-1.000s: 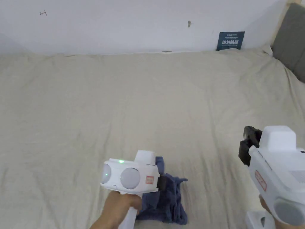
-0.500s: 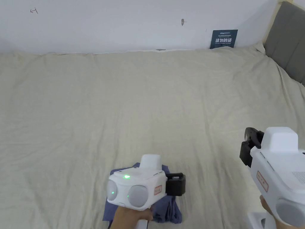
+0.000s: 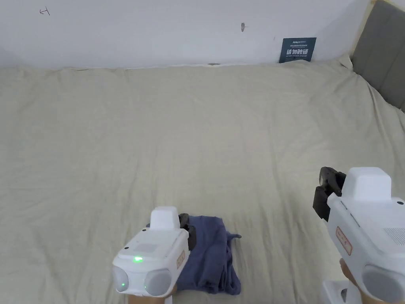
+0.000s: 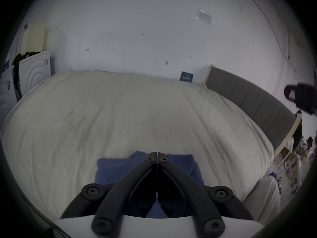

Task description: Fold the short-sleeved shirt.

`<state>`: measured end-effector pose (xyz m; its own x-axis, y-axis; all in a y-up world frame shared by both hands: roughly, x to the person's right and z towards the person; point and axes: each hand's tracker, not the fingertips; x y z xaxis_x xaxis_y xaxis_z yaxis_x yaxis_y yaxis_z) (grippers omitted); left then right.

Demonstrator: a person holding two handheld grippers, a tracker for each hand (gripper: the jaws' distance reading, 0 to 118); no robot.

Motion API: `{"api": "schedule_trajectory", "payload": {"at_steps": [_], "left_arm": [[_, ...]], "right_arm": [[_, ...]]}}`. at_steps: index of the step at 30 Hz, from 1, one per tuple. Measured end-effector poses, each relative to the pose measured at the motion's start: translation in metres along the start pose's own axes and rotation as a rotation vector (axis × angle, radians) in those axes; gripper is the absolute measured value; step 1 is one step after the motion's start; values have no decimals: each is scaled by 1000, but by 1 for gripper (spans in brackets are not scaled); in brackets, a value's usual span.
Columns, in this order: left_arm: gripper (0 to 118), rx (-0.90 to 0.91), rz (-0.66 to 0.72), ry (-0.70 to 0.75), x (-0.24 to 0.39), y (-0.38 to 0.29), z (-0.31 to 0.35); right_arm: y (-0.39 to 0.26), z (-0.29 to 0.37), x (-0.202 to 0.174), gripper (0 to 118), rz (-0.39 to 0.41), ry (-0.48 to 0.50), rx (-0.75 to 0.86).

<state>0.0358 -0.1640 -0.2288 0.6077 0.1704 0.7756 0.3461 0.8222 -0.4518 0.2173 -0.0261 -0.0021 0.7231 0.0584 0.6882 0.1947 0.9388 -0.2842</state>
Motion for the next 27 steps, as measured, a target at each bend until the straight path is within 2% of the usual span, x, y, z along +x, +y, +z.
{"api": "schedule_trajectory", "payload": {"at_steps": [7, 13, 15, 19, 27], "left_arm": [[0, -55, -158, -56, 45, -27, -33], [0, -193, -212, -41, 63, -62, -73], [0, -141, -227, -32, 68, -66, -67], [0, -172, -254, -36, 66, -53, -66], [0, 95, -262, -66, 50, 17, 10]], "right_arm": [[-8, -7, 14, 2, -4, -17, -26], [-12, -10, 26, 2, -13, -44, -46], [-13, -10, 29, 2, -14, -49, -50], [-14, -9, 31, 2, -21, -57, -53], [1, 6, 11, 2, -12, -28, 6]]}}
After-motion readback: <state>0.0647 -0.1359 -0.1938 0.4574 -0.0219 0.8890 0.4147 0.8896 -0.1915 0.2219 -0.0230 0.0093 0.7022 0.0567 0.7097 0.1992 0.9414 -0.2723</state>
